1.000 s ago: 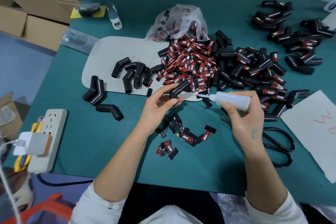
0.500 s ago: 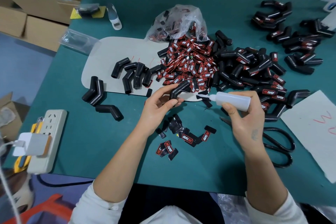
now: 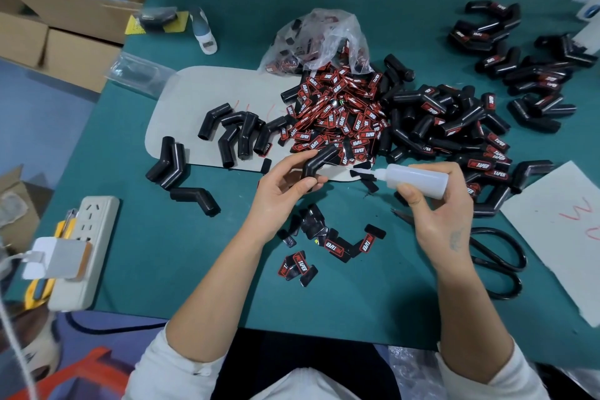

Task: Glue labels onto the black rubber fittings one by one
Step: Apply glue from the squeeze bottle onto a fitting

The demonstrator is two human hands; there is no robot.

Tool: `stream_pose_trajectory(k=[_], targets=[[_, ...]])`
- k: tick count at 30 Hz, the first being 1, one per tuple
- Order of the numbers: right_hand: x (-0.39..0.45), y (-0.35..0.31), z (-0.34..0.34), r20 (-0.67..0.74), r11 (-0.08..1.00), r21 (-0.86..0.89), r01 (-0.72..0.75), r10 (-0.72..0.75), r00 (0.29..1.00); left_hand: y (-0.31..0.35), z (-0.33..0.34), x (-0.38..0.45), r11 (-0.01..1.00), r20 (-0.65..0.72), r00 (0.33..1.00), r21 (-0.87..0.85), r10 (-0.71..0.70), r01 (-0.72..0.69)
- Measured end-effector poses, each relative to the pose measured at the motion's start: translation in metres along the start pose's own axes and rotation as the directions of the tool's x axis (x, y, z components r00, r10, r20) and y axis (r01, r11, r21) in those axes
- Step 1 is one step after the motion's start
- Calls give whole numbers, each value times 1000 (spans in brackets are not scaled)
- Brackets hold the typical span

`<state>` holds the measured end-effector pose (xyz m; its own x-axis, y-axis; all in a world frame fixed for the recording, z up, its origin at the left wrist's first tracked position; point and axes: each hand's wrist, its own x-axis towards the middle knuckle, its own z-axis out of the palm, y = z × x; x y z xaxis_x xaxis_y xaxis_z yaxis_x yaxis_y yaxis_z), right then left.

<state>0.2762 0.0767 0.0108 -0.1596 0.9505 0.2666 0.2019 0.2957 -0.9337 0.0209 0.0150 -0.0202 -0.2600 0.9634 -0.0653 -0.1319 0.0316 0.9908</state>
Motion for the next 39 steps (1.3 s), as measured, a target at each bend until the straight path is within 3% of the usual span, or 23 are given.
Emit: stream_pose_trajectory(k=[29,39], targets=[[0,-6,2,30,997,-16,72,-71,997,3,1,-2,1000,24,999,10,22,-22],[0,-4,1,18,999,-13,35,-35,999,5,2,-2,1000,31,999,-17,17,-16]])
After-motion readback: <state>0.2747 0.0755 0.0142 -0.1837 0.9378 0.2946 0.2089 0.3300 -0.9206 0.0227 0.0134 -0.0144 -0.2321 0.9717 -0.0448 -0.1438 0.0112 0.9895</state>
